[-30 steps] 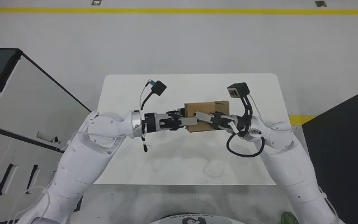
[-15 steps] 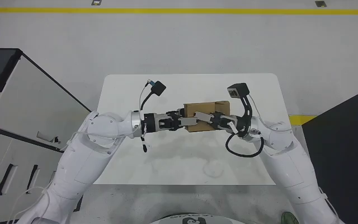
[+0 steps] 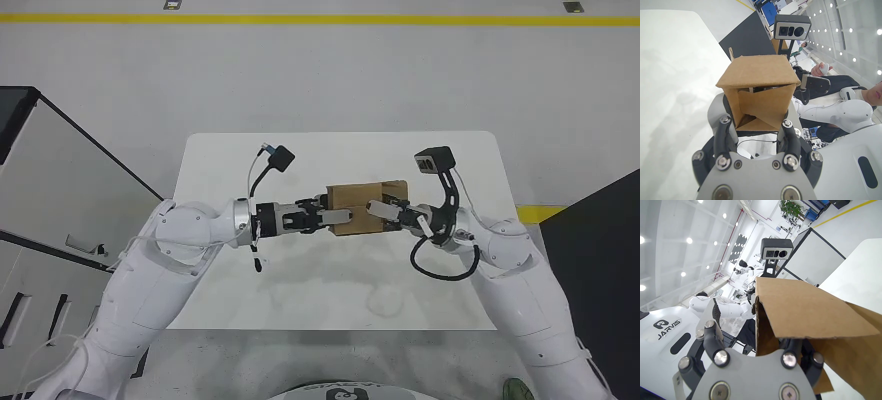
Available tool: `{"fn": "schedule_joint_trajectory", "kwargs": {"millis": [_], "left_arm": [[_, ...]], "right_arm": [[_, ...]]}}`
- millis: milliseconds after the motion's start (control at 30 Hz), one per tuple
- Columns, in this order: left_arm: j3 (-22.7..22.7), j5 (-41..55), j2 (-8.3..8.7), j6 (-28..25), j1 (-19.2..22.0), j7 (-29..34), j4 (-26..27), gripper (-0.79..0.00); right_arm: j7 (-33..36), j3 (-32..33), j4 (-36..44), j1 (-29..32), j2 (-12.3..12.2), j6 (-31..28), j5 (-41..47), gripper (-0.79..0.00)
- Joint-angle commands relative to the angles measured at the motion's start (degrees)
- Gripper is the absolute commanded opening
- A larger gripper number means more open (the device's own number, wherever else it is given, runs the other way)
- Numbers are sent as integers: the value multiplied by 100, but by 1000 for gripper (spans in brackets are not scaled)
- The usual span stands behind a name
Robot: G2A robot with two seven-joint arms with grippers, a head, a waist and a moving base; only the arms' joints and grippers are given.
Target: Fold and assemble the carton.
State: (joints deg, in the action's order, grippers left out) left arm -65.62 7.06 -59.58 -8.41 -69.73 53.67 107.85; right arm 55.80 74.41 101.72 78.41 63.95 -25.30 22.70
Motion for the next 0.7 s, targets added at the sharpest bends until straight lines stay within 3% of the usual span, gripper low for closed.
{"fn": "schedule_joint_trajectory", "kwargs": {"millis": [0,133,267,367,667], "left_arm": [[2,40,-1,-12,-3,-2,-14,-557],[-2,203,-4,-62,-14,0,-77,-588],[-10,464,-10,-164,-8,58,-185,-668],[2,598,-15,-249,15,114,-275,-785],[130,1018,-57,-504,158,239,-544,-785]], "right_arm": [[5,55,24,30,-12,9,14,-120],[27,245,120,123,-49,36,53,-117],[71,489,247,251,-89,46,215,-111],[95,686,309,358,-117,26,392,-105],[249,1283,476,704,-189,-57,1027,-95]]}}
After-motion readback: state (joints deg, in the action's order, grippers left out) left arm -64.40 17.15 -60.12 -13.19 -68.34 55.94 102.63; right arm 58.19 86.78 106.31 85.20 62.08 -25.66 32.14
